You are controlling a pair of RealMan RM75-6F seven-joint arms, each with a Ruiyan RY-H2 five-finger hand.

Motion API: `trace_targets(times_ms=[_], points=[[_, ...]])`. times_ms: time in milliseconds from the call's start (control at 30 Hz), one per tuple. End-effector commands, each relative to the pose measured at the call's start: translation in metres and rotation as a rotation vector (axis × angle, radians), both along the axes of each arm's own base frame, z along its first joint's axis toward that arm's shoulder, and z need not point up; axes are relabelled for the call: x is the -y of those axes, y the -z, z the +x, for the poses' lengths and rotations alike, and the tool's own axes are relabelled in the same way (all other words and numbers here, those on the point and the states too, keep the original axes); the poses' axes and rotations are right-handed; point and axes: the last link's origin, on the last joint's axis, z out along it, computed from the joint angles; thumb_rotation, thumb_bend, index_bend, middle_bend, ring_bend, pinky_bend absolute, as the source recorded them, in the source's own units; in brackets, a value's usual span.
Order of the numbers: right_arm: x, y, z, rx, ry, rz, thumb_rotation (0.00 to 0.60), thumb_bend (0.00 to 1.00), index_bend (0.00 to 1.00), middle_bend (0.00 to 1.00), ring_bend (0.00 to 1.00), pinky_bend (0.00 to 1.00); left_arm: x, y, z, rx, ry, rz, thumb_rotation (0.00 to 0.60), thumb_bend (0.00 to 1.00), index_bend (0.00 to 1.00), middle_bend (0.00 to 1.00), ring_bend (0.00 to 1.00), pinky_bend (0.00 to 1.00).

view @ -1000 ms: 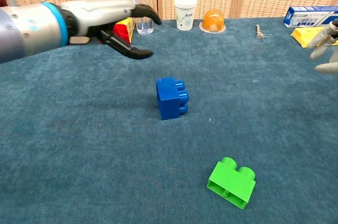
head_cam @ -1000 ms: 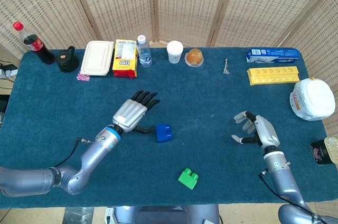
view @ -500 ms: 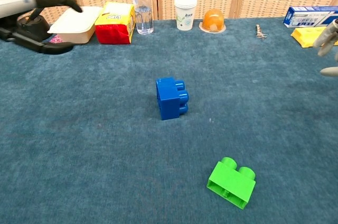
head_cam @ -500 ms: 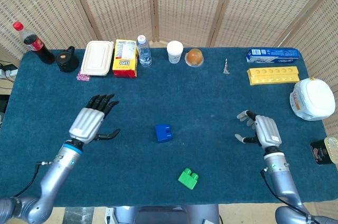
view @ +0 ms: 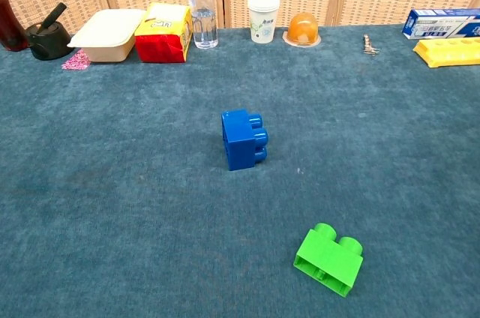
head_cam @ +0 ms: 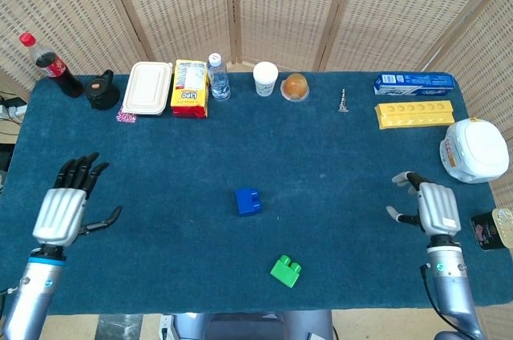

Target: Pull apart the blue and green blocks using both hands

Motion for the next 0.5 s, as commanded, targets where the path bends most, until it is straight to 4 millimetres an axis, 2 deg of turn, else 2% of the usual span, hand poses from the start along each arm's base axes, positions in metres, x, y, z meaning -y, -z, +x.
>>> trace_targets(times_ms=[33,300,400,500], points=[[-0.009,-0.006,-0.003,-0.01,0.009,-0.016,0.6,0.23,0.38,0.43,0.48,0.48,0.021,-0.012,-0.018,0.002,-0.035,0.061,0.321,0.32,0.14,0.05,0.0,0.03],[-0.036,-0.017,-0.006,-0.042,0.036,-0.047,0.6,0.23,0.38,0.44,0.48,0.47,0.057,-0.027,-0.044,0.01,-0.13,0.141,0.322,0.32,0.14,0.05,0.0,0.03],[-0.05,-0.019,-0.009,-0.055,0.051,-0.054,0.6,0.23,0.38,0.44,0.48,0.46,0.074,-0.029,-0.054,0.008,-0.175,0.156,0.317,0.32,0.14,0.05,0.0,0.03],[-0.057,-0.02,-0.014,-0.059,0.067,-0.055,0.6,0.23,0.39,0.44,0.48,0.46,0.082,-0.028,-0.059,0.016,-0.203,0.163,0.319,0.32,0.14,0.05,0.0,0.03]])
